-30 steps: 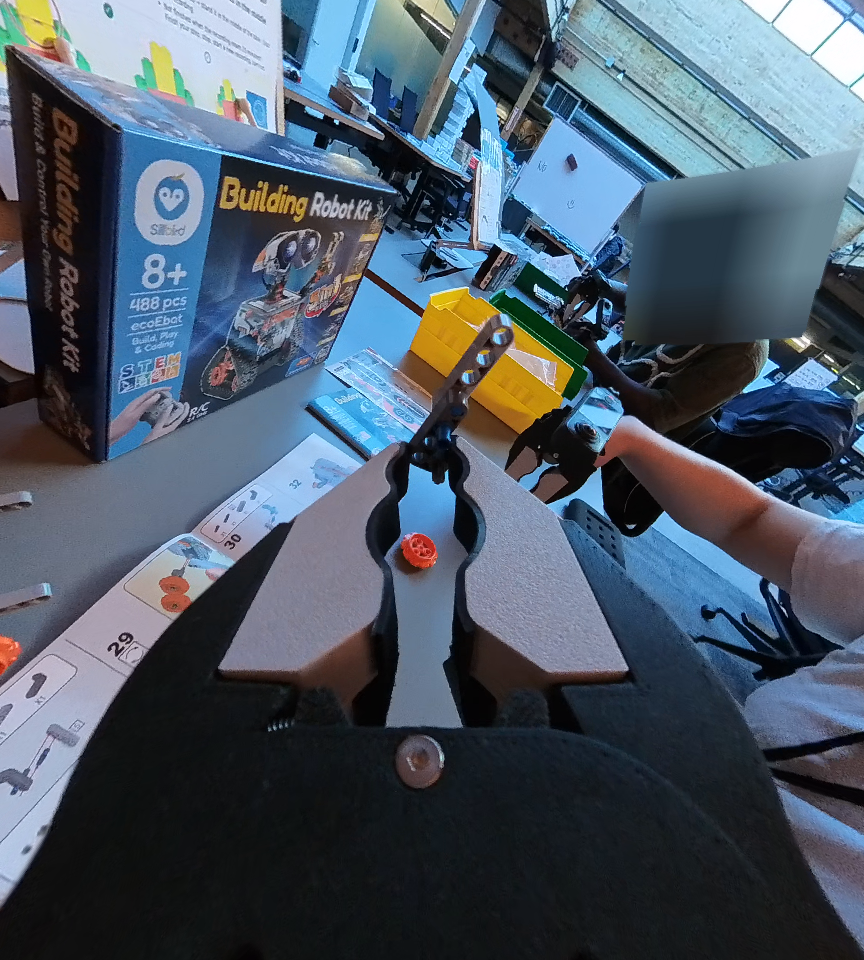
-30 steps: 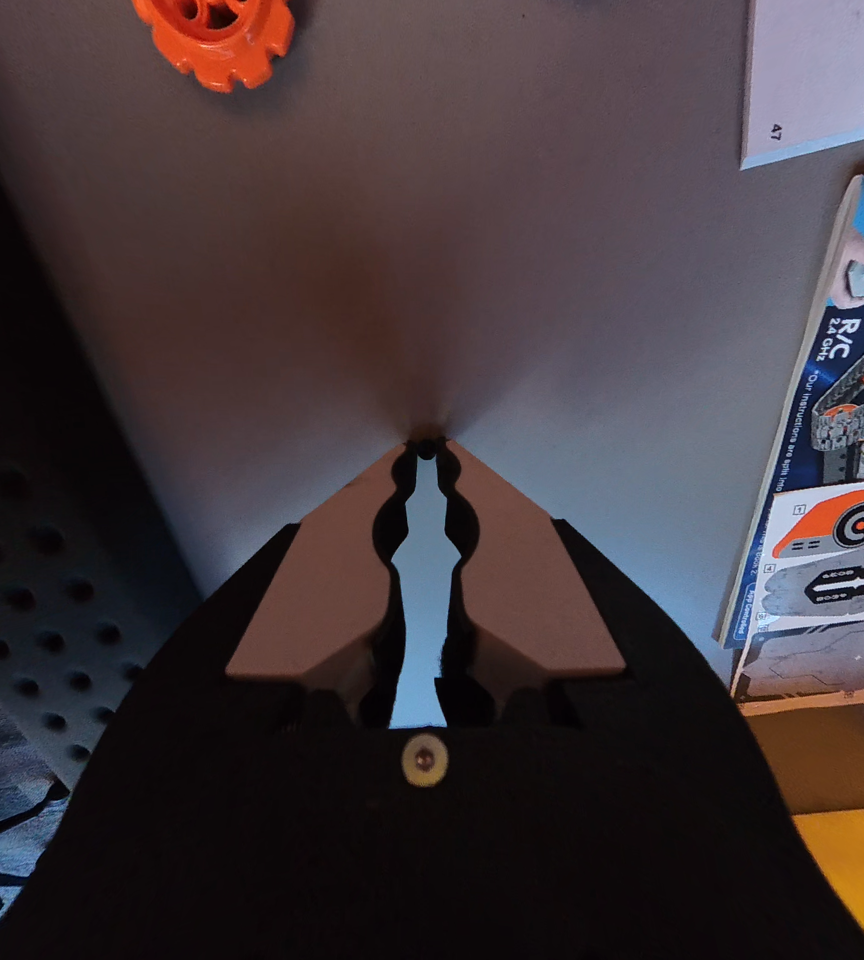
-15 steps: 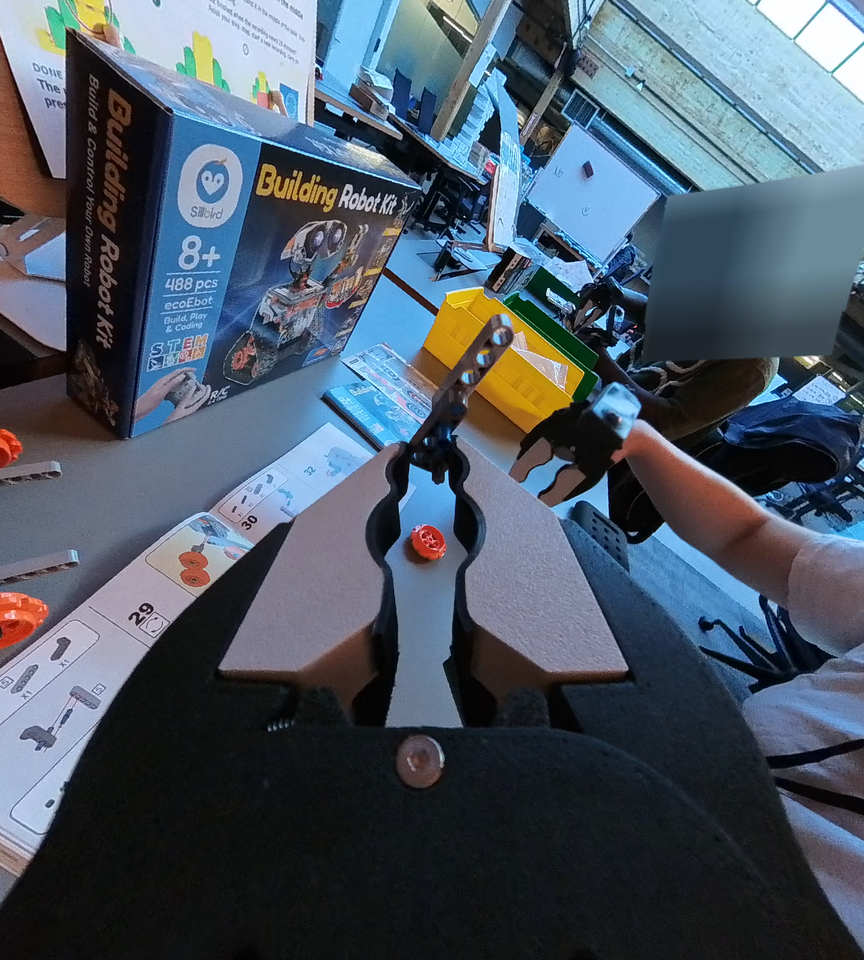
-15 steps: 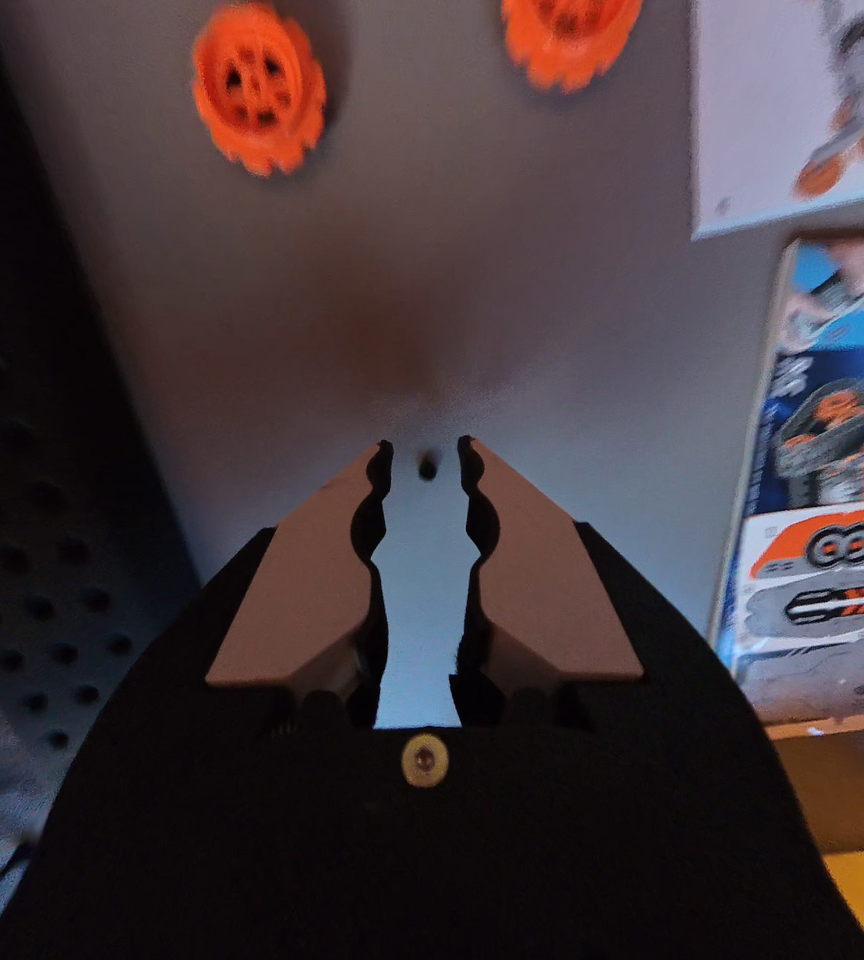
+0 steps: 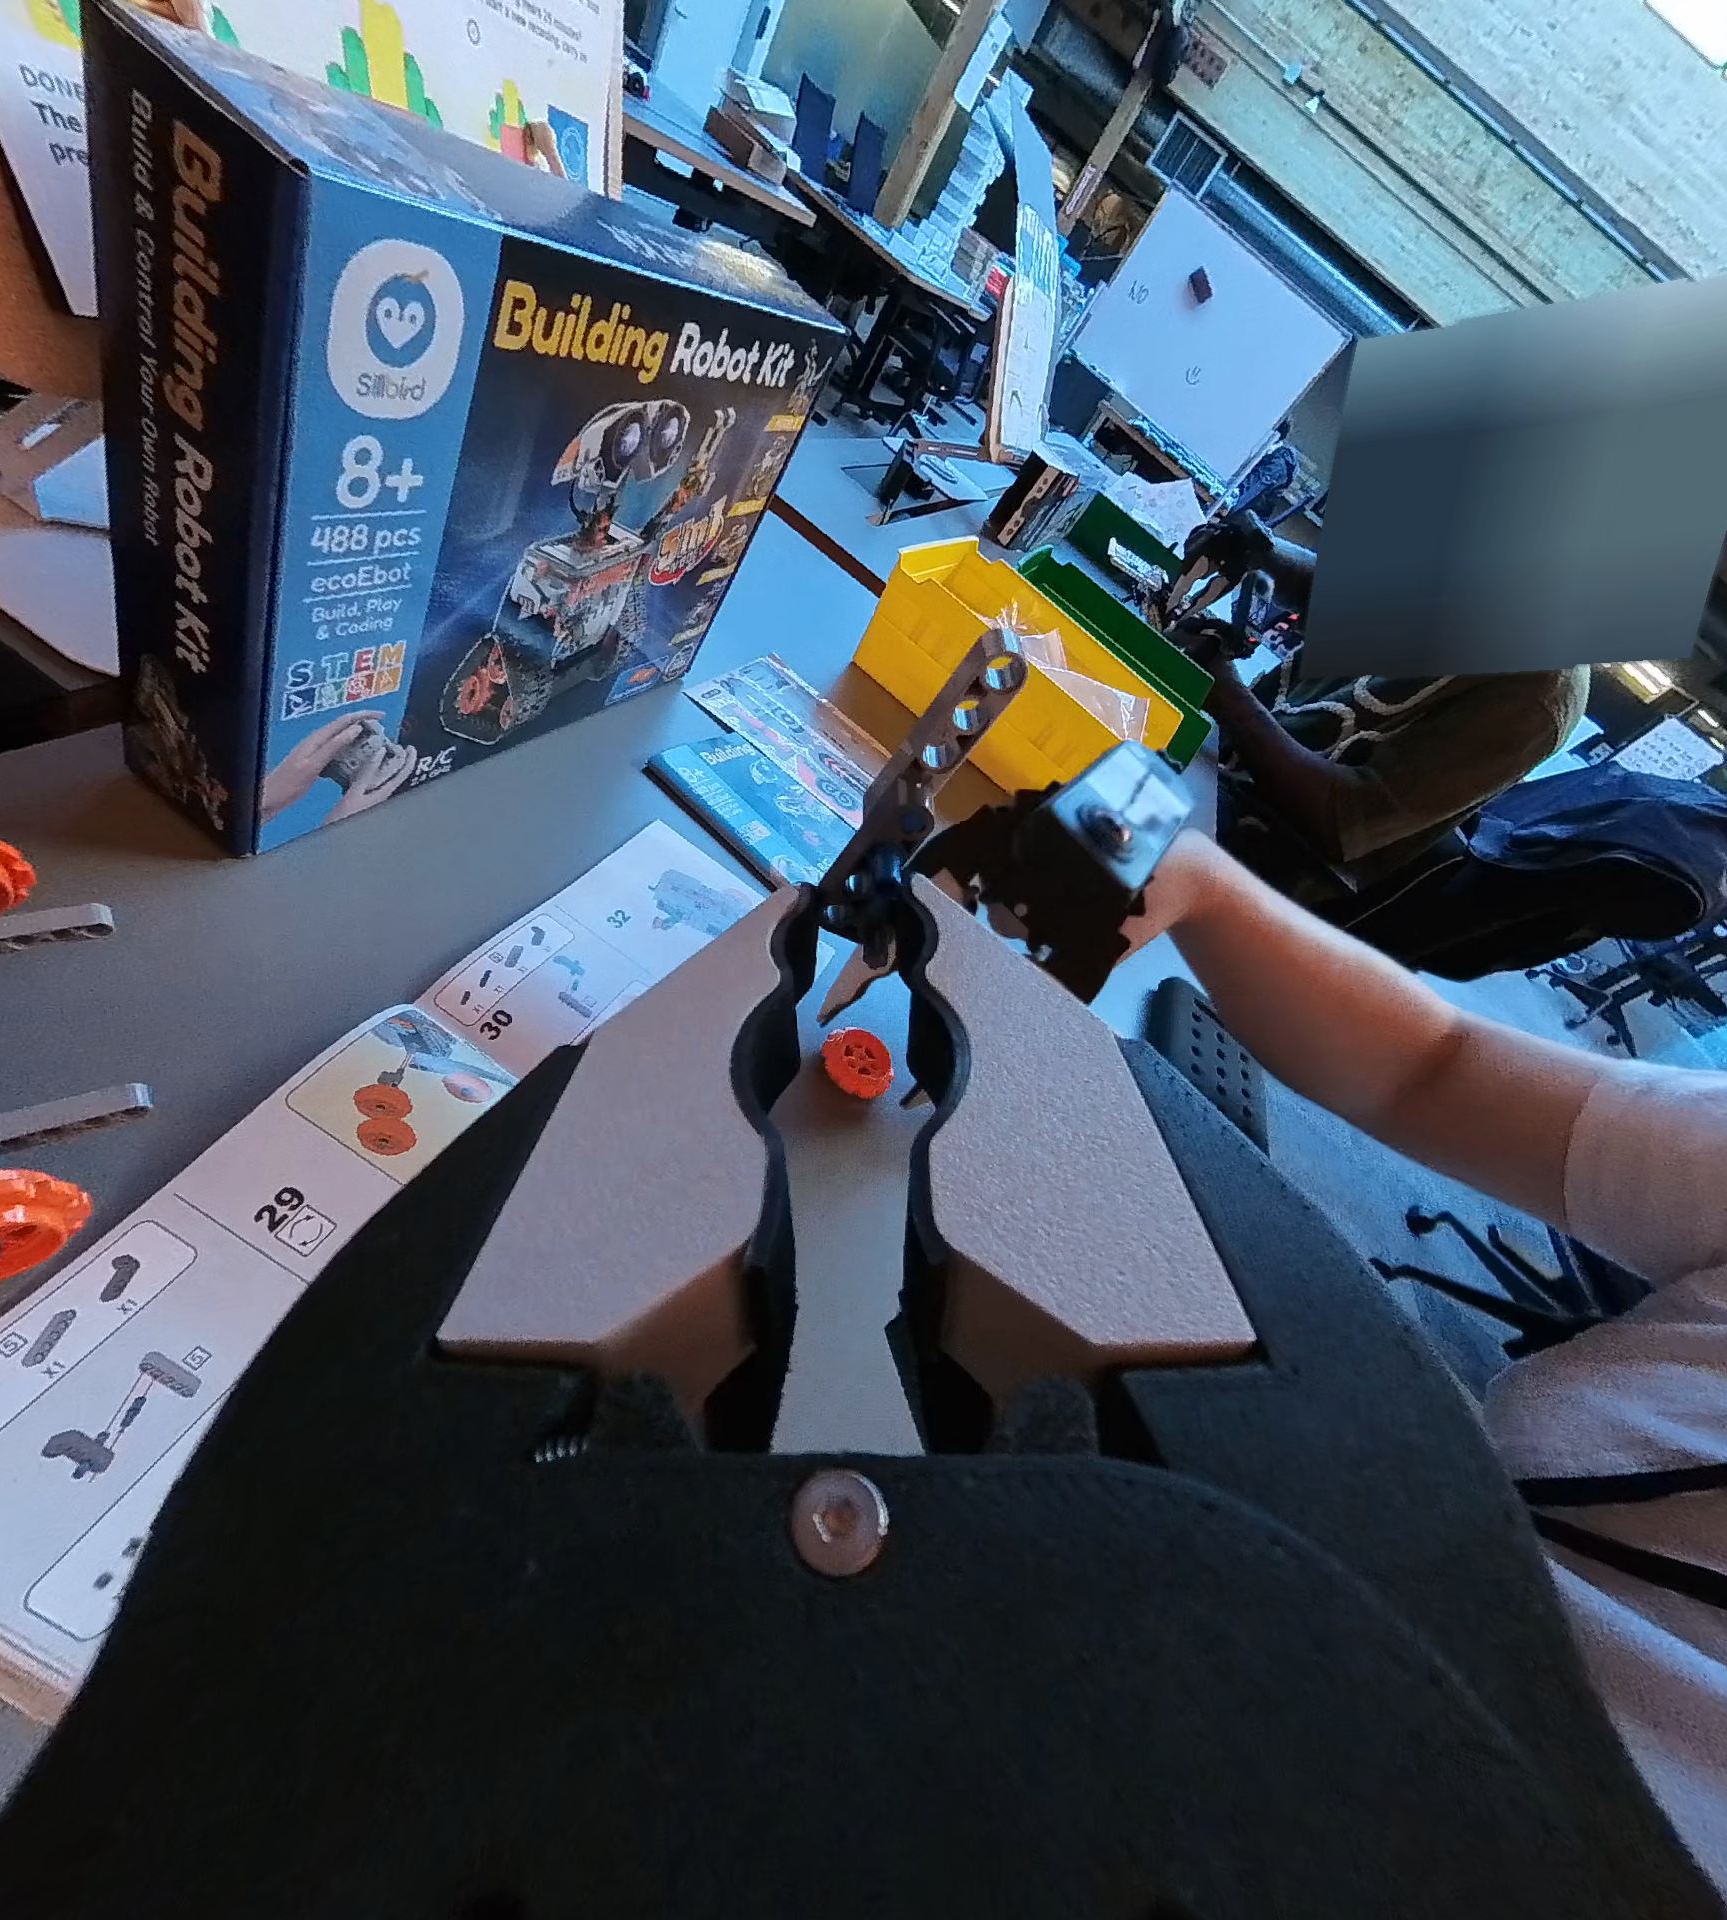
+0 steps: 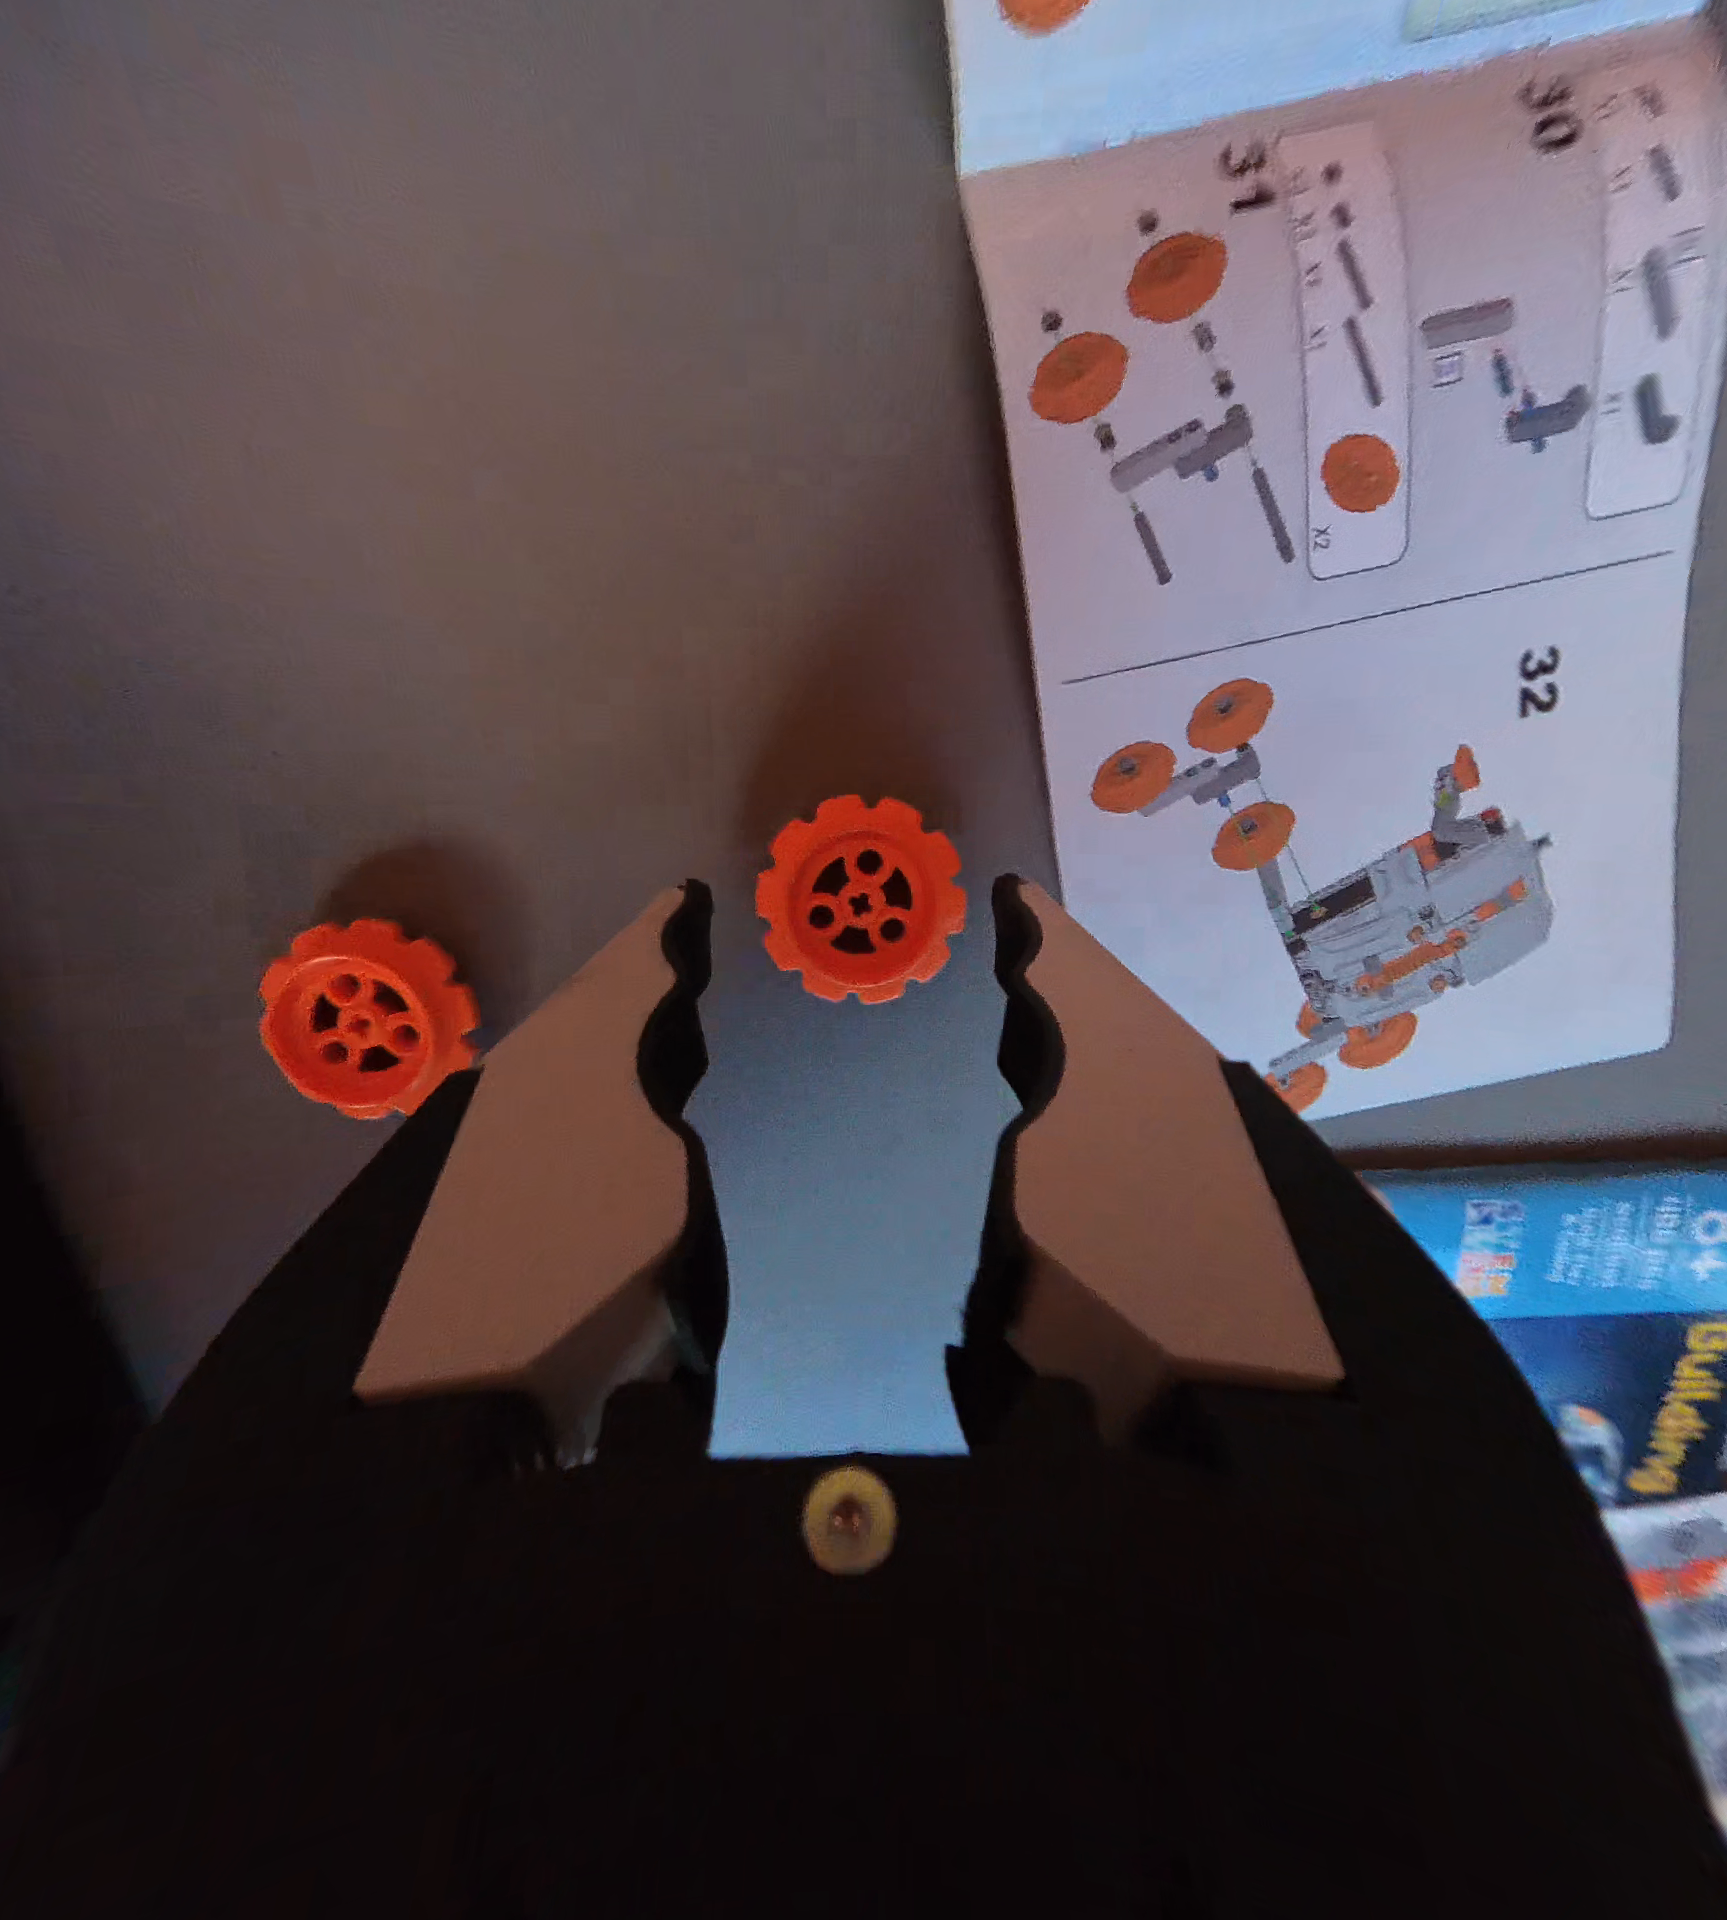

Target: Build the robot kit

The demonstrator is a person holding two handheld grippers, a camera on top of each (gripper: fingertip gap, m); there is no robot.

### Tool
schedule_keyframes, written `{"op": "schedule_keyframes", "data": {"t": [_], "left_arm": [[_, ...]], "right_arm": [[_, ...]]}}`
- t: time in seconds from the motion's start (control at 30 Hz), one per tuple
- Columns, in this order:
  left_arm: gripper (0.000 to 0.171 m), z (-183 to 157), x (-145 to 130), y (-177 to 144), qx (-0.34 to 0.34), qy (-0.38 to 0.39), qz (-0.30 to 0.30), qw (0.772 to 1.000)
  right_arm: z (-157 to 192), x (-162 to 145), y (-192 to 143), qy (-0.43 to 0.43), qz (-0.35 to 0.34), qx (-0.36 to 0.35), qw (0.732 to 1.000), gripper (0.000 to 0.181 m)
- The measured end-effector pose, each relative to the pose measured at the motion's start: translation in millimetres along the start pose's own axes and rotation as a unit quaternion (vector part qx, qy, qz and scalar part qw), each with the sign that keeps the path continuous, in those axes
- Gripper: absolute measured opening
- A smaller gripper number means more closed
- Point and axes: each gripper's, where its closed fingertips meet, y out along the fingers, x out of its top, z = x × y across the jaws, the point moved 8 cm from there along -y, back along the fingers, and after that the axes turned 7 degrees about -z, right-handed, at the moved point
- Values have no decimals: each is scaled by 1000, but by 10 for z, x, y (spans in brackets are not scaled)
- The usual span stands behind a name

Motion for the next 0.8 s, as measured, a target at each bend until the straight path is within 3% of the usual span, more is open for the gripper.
{"op": "schedule_keyframes", "data": {"t": [0.13,0.2,0.3,0.33,0.4,0.5,0.67,0.7,0.73,0.77,0.8], "left_arm": [[11,-8,12,-67,4,4,-5,1000],[11,-8,18,-93,3,4,-8,1000],[11,14,15,-108,4,0,-11,1000],[11,20,13,-110,4,-1,-12,1000],[11,21,15,-107,1,-1,-13,1000],[11,6,38,-80,-8,1,-21,1000],[11,-48,34,39,-37,-5,-19,999],[11,-75,38,67,-47,-5,-20,999],[11,-111,47,93,-60,-5,-23,998],[11,-159,63,118,-78,-4,-28,997],[11,-216,83,141,-101,-5,-36,994]], "right_arm": [[-68,30,69,-11,87,7,996,54],[-46,59,82,-20,91,26,995,47],[-47,97,20,-60,81,1,995,40],[-47,128,-60,-82,58,-29,995,40],[36,259,-321,-150,-64,-97,982,40],[174,367,-830,-246,-239,-235,910,40],[159,352,-1329,-256,-330,-335,845,40],[121,361,-1394,-227,-366,-291,854,41],[86,384,-1478,-176,-429,-194,864,40],[58,415,-1615,-120,-511,-60,849,40],[3,425,-1804,-76,-591,64,800,40]]}}
